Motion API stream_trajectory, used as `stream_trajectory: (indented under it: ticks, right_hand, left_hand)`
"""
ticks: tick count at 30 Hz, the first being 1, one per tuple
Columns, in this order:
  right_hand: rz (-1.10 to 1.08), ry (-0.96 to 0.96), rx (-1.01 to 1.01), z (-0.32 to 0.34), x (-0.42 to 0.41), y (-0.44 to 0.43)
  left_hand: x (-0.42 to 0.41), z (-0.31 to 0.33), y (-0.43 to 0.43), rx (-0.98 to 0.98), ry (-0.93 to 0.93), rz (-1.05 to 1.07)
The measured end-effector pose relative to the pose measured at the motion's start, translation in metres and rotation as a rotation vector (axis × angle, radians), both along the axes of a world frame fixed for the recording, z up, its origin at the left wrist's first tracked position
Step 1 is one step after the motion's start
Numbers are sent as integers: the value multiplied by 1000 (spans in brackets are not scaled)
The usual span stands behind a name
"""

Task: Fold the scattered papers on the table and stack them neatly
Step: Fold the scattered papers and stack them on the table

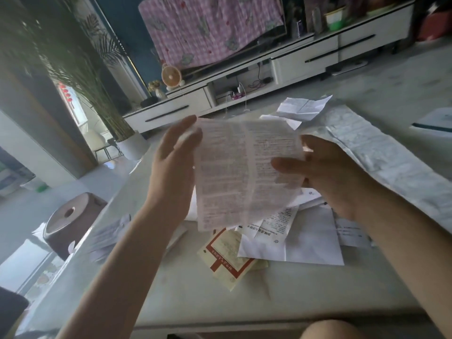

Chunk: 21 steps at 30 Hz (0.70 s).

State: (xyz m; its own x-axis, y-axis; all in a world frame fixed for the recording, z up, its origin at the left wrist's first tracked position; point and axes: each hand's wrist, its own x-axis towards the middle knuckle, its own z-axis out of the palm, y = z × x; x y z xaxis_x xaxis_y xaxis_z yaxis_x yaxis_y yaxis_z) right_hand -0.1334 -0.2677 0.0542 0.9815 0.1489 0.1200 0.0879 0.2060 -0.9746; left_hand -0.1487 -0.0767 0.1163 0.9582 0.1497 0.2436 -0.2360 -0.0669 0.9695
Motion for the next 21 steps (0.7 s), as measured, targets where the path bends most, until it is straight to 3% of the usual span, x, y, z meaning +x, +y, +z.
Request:
stream_trajectory:
  ticks: [4,8,11,13,15,18,21]
  right_hand:
    - [-200,58,74,-5,4,-3]
    - [-228,17,58,-7,7,-2]
    - [-528,-109,-280,-10,2,4]
    - [-681,-430,-528,-8,-6,3]
    - [-463,-571,-581,1,-17,3]
    - [-81,-489,-731,1,-25,7]
    - [-178,-499,-655,-5,-19,6]
  left_hand:
    - [-10,-20,7,268,29,-208]
    - [-8,-33,11,639,-120,-73]
    - [-9,-32,9,683,-200,-16]
    - [-11,-30,8,689,-220,-21]
    - [-14,-27,6,673,-235,-67]
    - [-18,-23,-1,637,-263,-121]
    - [-18,-20,-5,588,-282,-83]
